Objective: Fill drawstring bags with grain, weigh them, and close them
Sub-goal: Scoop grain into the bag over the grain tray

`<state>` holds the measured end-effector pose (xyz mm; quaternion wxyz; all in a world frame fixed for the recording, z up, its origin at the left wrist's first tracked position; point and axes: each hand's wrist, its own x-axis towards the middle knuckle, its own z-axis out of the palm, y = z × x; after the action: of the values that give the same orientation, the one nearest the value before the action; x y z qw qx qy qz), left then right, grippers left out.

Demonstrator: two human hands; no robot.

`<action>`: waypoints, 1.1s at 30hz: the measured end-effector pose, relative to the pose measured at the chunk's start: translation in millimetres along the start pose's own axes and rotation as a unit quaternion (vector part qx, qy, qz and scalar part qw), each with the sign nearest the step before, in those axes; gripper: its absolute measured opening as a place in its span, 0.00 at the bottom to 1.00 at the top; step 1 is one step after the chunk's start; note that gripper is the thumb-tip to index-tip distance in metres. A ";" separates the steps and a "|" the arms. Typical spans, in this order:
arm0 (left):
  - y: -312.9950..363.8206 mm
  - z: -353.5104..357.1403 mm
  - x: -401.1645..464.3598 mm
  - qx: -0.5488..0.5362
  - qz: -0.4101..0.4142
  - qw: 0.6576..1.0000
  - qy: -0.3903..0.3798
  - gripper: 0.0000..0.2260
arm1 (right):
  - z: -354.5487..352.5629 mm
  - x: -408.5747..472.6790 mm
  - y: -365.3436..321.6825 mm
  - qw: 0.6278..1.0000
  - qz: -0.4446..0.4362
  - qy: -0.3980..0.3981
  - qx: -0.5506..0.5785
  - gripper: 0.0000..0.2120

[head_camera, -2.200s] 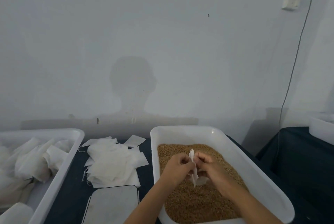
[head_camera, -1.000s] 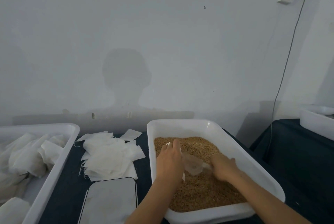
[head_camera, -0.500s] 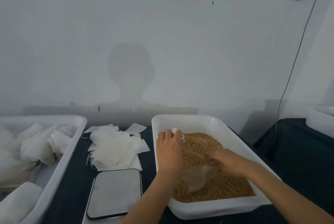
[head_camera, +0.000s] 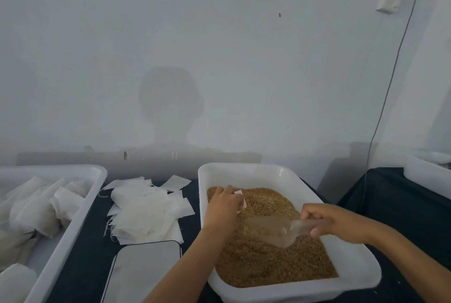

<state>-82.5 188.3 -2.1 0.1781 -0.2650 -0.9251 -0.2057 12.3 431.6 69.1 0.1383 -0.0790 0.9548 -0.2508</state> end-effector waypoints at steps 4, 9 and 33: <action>-2.6 5.8 1.5 -0.008 -0.004 1.000 0.006 0.07 | -14.8 -3.9 2.6 0.997 0.039 0.055 -0.048 0.05; -1.5 7.5 0.6 0.001 0.034 0.999 -0.014 0.07 | -16.3 4.6 -6.0 0.987 0.075 0.108 -0.089 0.06; -3.0 13.9 2.1 -0.088 0.076 0.993 0.004 0.05 | -46.3 24.4 -57.9 0.881 0.050 0.174 -0.437 0.10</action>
<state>-88.9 193.4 -13.9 0.1726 -0.3488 -0.8799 -0.2726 -20.2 397.5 131.3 -0.0663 -0.0389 0.9789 0.1894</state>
